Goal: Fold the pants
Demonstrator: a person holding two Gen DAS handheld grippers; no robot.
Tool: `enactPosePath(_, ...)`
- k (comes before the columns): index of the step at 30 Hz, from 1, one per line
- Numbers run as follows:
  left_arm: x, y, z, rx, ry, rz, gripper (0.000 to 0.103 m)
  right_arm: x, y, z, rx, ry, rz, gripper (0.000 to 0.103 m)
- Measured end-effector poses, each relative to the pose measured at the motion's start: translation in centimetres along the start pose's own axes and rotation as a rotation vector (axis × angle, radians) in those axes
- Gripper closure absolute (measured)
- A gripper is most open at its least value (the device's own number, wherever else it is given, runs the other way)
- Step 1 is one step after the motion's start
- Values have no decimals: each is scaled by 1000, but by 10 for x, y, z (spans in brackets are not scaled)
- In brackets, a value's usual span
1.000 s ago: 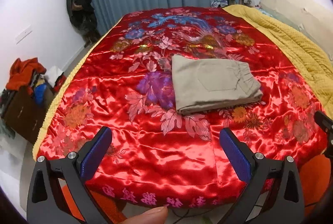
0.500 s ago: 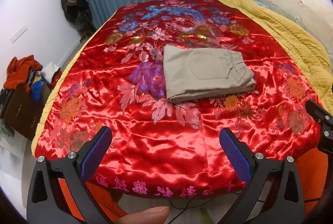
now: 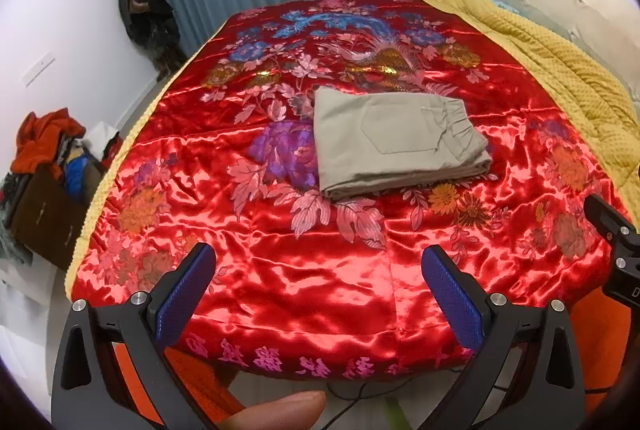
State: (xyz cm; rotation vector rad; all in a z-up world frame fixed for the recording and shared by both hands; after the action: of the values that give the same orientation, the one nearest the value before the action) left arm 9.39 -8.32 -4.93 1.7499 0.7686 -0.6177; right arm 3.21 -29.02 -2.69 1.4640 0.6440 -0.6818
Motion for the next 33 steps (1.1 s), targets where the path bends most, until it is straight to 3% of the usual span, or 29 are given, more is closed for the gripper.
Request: enactPosePath(33, -7, 11, 1, -37, -13, 10, 0, -14, 3, -8, 56, 49, 12, 0)
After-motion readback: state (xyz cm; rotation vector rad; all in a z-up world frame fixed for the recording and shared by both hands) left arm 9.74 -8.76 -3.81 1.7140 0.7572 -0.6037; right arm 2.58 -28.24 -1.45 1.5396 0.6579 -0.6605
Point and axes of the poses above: each gripper's, at about its wrist camera, not at the fingertips, and x roughly the way its jaws point, z to its right, y to its top, the point moved 8 cm from there along x, roughly the way its jaws point, and after that the axes turned 12 degrees about y, right-handed, at the moved point
